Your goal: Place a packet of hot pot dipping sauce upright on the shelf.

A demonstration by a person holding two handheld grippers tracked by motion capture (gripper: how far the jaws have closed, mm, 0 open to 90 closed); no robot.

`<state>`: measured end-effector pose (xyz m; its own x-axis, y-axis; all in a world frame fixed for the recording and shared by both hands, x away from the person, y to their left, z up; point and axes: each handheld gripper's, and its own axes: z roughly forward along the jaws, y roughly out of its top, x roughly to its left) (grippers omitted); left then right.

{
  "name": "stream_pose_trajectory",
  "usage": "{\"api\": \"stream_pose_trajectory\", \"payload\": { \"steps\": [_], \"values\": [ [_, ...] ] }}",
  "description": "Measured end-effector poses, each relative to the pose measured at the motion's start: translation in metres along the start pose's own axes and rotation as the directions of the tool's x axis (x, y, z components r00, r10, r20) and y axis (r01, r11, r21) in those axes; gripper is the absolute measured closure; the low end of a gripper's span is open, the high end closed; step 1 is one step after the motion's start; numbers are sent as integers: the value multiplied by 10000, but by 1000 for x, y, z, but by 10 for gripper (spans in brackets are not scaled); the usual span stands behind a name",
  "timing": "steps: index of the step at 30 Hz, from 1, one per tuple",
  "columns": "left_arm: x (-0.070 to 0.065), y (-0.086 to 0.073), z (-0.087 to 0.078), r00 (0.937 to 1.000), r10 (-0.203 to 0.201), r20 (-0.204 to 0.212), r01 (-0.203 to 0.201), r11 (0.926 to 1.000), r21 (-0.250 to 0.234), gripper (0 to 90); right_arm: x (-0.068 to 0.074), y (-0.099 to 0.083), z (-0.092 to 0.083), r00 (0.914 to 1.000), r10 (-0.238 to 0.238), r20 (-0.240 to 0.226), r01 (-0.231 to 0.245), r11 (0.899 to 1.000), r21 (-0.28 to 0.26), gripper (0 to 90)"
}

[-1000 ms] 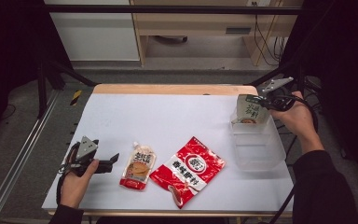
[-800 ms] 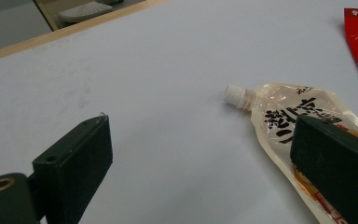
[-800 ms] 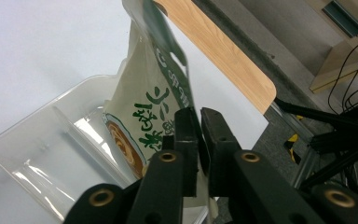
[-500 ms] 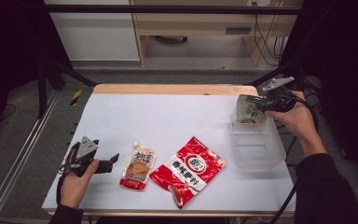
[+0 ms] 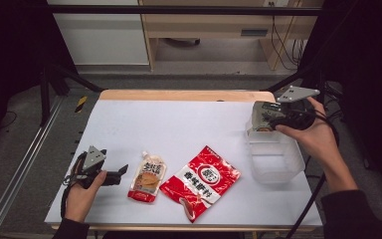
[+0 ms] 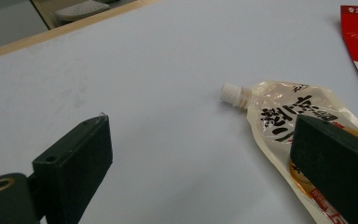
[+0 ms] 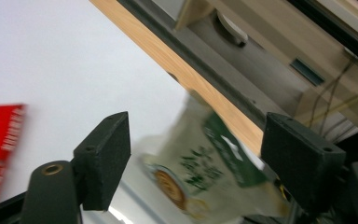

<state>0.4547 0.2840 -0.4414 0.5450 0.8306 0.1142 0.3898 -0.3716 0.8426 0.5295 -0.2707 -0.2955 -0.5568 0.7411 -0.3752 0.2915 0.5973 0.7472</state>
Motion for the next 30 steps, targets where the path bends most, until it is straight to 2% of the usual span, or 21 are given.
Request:
{"api": "stream_pose_trajectory", "payload": {
  "steps": [2, 3, 5, 6, 7, 8, 9, 10, 11, 12, 13, 14, 15, 16, 17, 18, 19, 20, 23, 26, 30],
  "values": [
    [-1, 0, 0, 10000, 11, 30, -11, 10000, 31, 53, 18, 6, -6, 9997, -206, -163, 200, 9992, -334, 229],
    [-1, 0, 0, 10000, 11, 30, -11, 10000, 31, 53, 18, 6, -6, 9997, -206, -163, 200, 9992, -334, 229],
    [0, 0, 0, 10000, -7, 55, 7, 10000, 27, 53, 35, 12, -10, 9988, -331, -348, 314, 9983, -488, 213],
    [0, 0, -1, 10000, -34, 61, 34, 10000, 2, 53, 51, 17, -13, 9990, -274, -363, 250, 9976, -639, 189],
    [0, 0, -1, 10000, -34, 61, 34, 10000, 2, 53, 51, 17, -13, 9990, -274, -363, 250, 9976, -639, 189],
    [1, 0, -1, 9999, -69, 86, 69, 10000, -7, 53, 67, 22, -15, 9992, -27, -408, -5, 9969, -787, 177],
    [1, 0, -1, 9999, -69, 86, 69, 10000, -7, 53, 73, 24, -16, 9986, -17, -528, -32, 9956, -936, 176],
    [1, 0, -1, 9999, -93, 99, 94, 10000, -12, 53, 73, 24, -16, 9986, -17, -528, -32, 9956, -936, 176],
    [1, 0, -1, 9999, -91, 105, 91, 10000, -5, 53, 92, 28, -17, 9976, -104, -684, 22, 9929, -1191, 168],
    [1, 0, -1, 9998, -106, 159, 106, 9999, 43, 53, 98, 29, -17, 9970, -148, -760, 53, 9925, -1225, 162],
    [1, 0, -1, 9998, -106, 159, 106, 9999, 43, 53, 98, 29, -17, 9970, -148, -760, 53, 9925, -1225, 162],
    [1, 0, -1, 9997, -125, 222, 123, 9999, 97, 53, 116, 30, -16, 9957, -130, -917, -8, 9887, -1496, 160],
    [1, 0, -1, 9996, -130, 234, 127, 9998, 119, 53, 116, 30, -16, 9957, -130, -917, -8, 9887, -1496, 160],
    [0, 0, -1, 9996, -123, 247, 120, 9998, 140, 53, 131, 29, -12, 9937, -104, -1115, -71, 9878, -1553, 153],
    [0, 0, -1, 9996, -122, 264, 118, 9998, 142, 53, 131, 29, -12, 9937, -104, -1115, -71, 9878, -1553, 153],
    [0, 0, -1, 9996, -128, 271, 125, 9998, 131, 52, 144, 27, -8, 9906, 22, -1365, -247, 9863, -1634, 153],
    [0, 0, -2, 9995, -128, 274, 125, 9998, 123, 52, 144, 27, -8, 9906, 22, -1365, -247, 9863, -1634, 153],
    [0, 0, -1, 9995, -135, 285, 132, 9998, 113, 52, 156, 26, -4, 9881, 129, -1533, -380, 9861, -1620, 152],
    [0, 0, -1, 9995, -145, 298, 141, 9998, 124, 51, 165, 25, -1, 9878, 237, -1539, -470, 9877, -1493, 164],
    [-1, 1, -1, 9991, -130, 402, 125, 9998, 134, 52, 181, 23, 6, 9912, 195, -1311, -376, 9899, -1367, 155],
    [-3, 2, -1, 9987, -117, 497, 110, 9999, 133, 52, 189, 19, 13, 9887, 474, -1425, -644, 9911, -1167, 153]
  ]
}}
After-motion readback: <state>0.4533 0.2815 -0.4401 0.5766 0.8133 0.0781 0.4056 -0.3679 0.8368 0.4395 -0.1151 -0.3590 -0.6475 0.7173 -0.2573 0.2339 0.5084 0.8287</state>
